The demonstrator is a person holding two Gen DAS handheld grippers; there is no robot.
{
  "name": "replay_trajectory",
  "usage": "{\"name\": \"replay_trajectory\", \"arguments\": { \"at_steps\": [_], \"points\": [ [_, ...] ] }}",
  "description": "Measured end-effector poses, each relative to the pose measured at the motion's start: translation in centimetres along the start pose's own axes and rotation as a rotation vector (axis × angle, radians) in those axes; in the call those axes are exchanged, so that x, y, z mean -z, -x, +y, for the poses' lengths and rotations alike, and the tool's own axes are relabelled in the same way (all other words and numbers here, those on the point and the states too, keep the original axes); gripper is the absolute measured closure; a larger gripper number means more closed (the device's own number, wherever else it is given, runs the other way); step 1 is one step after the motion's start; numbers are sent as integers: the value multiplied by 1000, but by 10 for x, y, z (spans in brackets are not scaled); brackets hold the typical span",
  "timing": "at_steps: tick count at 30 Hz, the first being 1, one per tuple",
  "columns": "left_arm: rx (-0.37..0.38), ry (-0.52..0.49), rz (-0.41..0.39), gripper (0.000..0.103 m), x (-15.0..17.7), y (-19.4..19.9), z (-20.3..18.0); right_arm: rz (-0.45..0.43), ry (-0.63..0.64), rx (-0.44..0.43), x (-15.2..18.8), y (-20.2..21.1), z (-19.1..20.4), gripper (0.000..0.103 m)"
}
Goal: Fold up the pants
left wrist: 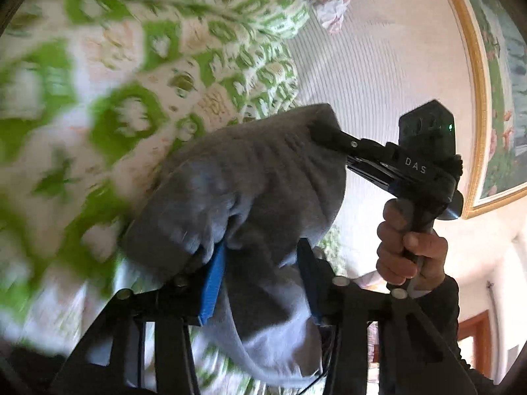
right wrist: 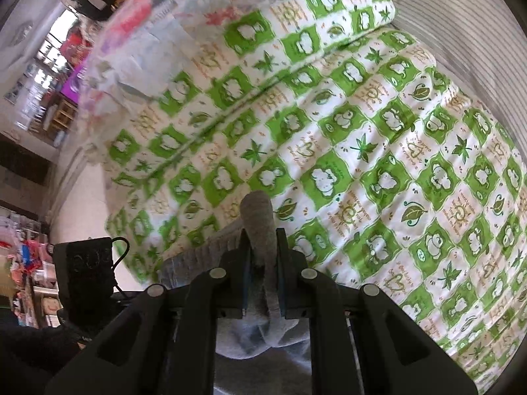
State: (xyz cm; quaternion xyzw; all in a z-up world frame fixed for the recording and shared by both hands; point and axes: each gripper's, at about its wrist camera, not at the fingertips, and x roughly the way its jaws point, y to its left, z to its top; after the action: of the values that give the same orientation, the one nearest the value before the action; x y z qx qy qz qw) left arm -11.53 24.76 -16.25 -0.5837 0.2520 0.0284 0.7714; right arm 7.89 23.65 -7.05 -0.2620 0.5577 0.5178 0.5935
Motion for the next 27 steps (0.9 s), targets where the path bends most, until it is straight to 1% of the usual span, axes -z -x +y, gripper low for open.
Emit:
{"name": "replay_trajectory", "arguments": {
  "at_steps": [1,2,3,4,5,6,7,9,10,11,12,13,14,15,18,19,22,23,24,25,26,27],
  "points": [
    [-5,-7,-15,47,1,7,0,-7,5,-9,2,4,0,89],
    [-24,-14,-30,43,4,14,-1,-13,14,-14,5,8,1,89],
    [-48,-17,-42,42,8,22,-1,-18,20,-23,7,12,1,89],
    [-53,-11,-37,41,13,26,2,-19,22,-30,7,13,1,89],
    [-60,-4,-31,41,15,27,2,-23,21,-39,8,16,0,89],
    [-89,4,-18,41,18,26,2,-25,18,-42,8,17,-2,89],
    [-103,17,-7,41,20,26,5,-23,11,-43,8,16,-3,89],
    [-113,44,-5,40,27,29,6,-24,0,-38,9,16,-5,89],
    [-127,45,-17,34,29,33,6,-25,-5,-39,9,14,-5,89],
    [-139,41,-25,31,33,38,6,-27,-8,-43,9,14,-6,89],
    [-154,40,-24,30,33,36,6,-27,-8,-46,8,13,-7,89],
    [-157,51,-18,30,34,36,10,-27,-11,-46,8,12,-8,89],
    [-143,72,-15,30,34,34,16,-25,-19,-48,7,11,-9,89],
    [-133,88,-14,30,27,25,17,-27,-20,-55,7,10,-9,89],
    [-116,88,-13,29,6,5,23,-31,-16,-60,5,9,-9,89],
    [-93,90,-21,25,0,-3,20,-32,-16,-59,5,8,-8,89],
    [-80,93,-55,24,-14,-11,13,-35,-12,-49,4,7,-7,89],
    [-64,69,-73,27,-15,-10,9,-38,-10,-45,4,8,-6,89],
    [-66,37,-89,53,-13,-7,4,-42,-10,-40,4,10,-6,89],
    [-56,15,-87,74,-11,-5,0,-48,-11,-35,5,13,-6,89],
    [-38,1,-86,74,-8,-2,-4,-56,-10,-32,6,16,-6,89],
    [-30,-15,-98,76,-5,2,-10,-60,-12,-35,8,20,-7,89]
  ]
}}
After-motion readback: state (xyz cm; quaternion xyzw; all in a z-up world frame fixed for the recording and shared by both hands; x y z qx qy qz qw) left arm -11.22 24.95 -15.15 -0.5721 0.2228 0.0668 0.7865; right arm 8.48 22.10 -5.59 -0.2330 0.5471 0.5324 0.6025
